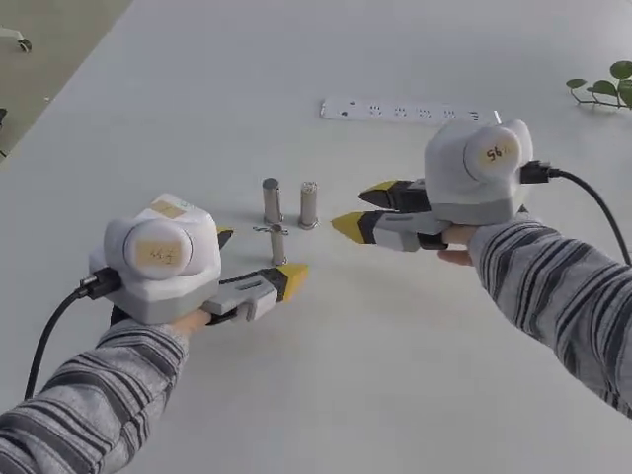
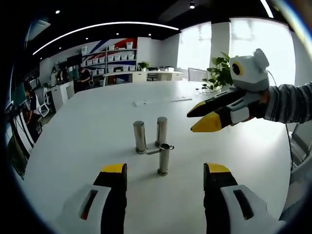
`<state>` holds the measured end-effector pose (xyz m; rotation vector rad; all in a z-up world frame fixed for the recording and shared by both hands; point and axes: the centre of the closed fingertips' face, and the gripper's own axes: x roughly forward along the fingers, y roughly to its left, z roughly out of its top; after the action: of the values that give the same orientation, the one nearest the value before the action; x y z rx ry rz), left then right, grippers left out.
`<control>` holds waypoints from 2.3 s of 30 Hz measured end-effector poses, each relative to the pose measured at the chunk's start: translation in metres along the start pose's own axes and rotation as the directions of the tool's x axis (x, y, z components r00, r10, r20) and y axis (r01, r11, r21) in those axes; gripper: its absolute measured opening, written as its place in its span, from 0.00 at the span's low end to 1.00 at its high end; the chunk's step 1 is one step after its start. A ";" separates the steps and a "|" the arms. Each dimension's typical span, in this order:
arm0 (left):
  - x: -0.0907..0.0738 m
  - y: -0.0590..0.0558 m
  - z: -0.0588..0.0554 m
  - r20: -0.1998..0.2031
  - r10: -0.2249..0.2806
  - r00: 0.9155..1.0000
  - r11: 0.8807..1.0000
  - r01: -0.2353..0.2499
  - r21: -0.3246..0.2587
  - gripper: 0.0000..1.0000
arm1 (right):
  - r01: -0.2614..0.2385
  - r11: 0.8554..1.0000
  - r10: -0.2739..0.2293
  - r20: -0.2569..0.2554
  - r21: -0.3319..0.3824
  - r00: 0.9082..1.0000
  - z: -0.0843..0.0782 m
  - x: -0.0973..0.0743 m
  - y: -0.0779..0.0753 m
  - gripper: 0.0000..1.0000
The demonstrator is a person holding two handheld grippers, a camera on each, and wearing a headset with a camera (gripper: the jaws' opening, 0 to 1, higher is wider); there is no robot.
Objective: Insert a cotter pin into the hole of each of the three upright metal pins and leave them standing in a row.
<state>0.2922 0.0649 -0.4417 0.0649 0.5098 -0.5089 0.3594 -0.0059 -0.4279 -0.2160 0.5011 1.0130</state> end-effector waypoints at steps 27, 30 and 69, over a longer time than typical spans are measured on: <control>-0.032 -0.005 0.001 0.032 0.007 0.999 1.000 -0.008 0.019 0.90 | 0.039 0.996 -0.041 0.022 0.080 0.999 0.005 0.061 0.007 0.18; -0.034 -0.004 0.002 0.034 0.016 0.999 0.999 -0.017 0.029 0.94 | 0.049 0.995 -0.052 0.031 0.090 0.998 0.006 0.062 0.007 0.16; -0.057 -0.020 -0.004 0.020 -0.010 1.000 0.999 0.009 0.043 0.97 | 0.272 0.961 -0.272 -0.008 0.054 0.962 -0.007 0.004 -0.005 0.08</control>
<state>0.2375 0.0735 -0.4163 0.0982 0.4797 -0.5294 0.3636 -0.0082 -0.4367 -0.2296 0.4837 0.7297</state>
